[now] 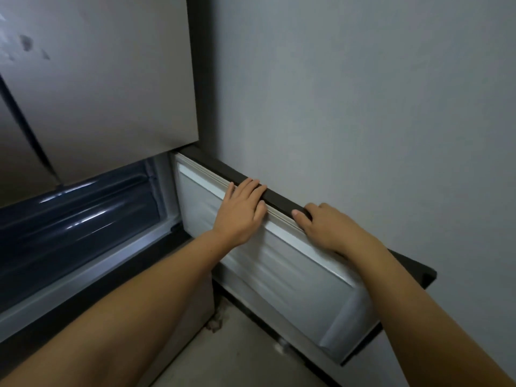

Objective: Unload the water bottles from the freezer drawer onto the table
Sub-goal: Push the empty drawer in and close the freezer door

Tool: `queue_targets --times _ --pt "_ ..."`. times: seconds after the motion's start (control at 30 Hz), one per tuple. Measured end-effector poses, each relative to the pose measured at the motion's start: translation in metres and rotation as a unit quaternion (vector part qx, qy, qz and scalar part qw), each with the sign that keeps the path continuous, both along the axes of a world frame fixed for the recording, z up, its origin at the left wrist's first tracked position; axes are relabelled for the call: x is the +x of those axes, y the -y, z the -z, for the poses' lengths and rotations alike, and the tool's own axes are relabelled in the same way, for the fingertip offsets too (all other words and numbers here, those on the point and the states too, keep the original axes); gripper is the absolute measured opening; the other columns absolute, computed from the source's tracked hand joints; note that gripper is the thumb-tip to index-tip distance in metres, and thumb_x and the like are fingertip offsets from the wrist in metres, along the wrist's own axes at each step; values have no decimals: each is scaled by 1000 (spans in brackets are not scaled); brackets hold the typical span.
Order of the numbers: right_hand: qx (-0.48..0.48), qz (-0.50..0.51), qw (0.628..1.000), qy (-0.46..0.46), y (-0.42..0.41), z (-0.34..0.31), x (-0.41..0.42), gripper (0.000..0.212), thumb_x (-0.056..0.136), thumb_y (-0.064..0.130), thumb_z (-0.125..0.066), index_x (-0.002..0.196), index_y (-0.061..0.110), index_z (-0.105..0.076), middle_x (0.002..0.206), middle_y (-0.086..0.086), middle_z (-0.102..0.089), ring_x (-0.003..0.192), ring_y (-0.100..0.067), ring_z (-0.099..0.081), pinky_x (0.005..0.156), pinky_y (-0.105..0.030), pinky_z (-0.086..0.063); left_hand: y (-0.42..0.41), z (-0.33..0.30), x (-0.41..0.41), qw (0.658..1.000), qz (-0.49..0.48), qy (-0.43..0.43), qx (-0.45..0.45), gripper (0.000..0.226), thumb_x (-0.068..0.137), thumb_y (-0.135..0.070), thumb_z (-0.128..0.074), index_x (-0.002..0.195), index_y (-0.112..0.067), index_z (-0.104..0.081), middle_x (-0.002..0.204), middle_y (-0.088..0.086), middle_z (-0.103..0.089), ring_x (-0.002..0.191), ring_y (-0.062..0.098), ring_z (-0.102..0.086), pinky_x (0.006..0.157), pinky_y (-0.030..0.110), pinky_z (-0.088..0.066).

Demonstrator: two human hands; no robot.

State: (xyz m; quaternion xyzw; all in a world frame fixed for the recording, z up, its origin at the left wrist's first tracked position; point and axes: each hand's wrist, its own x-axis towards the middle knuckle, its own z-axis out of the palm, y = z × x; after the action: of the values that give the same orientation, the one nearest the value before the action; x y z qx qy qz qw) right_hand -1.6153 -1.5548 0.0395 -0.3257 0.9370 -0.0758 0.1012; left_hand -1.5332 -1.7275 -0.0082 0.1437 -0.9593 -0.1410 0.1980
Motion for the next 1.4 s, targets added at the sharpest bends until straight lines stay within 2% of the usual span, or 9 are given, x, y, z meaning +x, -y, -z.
queue_targets --times 0.23,0.37,0.43,0.53,0.6,0.83,1.07,1.2,1.4 --pt "77 -52 989 119 20 -31 90 65 102 50 -17 141 5 -44 142 -15 -48 128 -30 -48 104 -36 -36 -17 -16 81 997 -46 39 55 54 102 -36 -29 149 -11 -28 159 5 -22 148 18 -12 122 37 -4" --pt "-96 -83 972 198 17 -20 119 40 103 34 -33 129 13 -55 124 -8 -58 102 -20 -60 84 -34 -55 -37 -32 144 993 -66 60 72 54 101 -37 -32 148 -11 -30 159 4 -23 149 17 -12 122 40 -3" --pt "-211 -120 963 118 22 1 131 38 102 17 -37 138 14 -47 141 -8 -49 122 -21 -52 103 -30 -42 -52 -39 179 992 -73 65 79 55 99 -36 -37 148 -12 -31 159 4 -22 149 16 -10 122 40 -4" --pt "-200 -233 948 84 45 31 155 53 97 -2 -34 147 14 -35 158 -5 -23 147 -16 -19 113 -17 -10 -69 -46 227 984 -76 141 78 62 98 -38 -40 150 -11 -24 161 6 -7 149 17 -1 122 41 -6" --pt "-185 -274 941 76 64 47 171 58 95 -7 -33 148 15 -32 160 -3 -17 149 -15 -9 119 -25 -4 -67 -47 253 972 -96 206 54 65 97 -43 -39 151 -10 -22 162 6 6 149 17 9 122 42 -2" --pt "-207 -350 913 -38 133 71 211 65 90 -2 -44 148 24 -30 160 0 -19 150 -17 -5 118 -37 2 -18 -34 317 930 -232 273 -76 55 98 -38 -41 147 -12 -34 160 8 17 149 21 12 119 45 2" --pt "-148 -438 882 -85 196 71 202 71 93 10 -46 153 27 -13 161 3 -11 150 -17 0 120 -43 1 5 -3 333 887 -371 219 -165 69 96 -12 -45 152 -4 -6 159 20 -6 148 34 -4 118 50 2" --pt "-118 -445 884 -80 233 68 198 73 94 15 -44 154 27 -4 162 6 -2 149 -16 5 119 -47 -2 41 19 336 852 -436 240 -159 82 94 -14 -43 149 -6 17 157 14 -9 148 30 -5 113 48 18" --pt "-94 -470 874 -84 285 66 208 79 95 17 -44 154 25 7 162 6 8 149 -16 11 120 -49 -2 115 23 333 830 -513 186 -113 77 92 -25 -46 153 -14 0 158 11 -13 148 27 -4 113 46 16"
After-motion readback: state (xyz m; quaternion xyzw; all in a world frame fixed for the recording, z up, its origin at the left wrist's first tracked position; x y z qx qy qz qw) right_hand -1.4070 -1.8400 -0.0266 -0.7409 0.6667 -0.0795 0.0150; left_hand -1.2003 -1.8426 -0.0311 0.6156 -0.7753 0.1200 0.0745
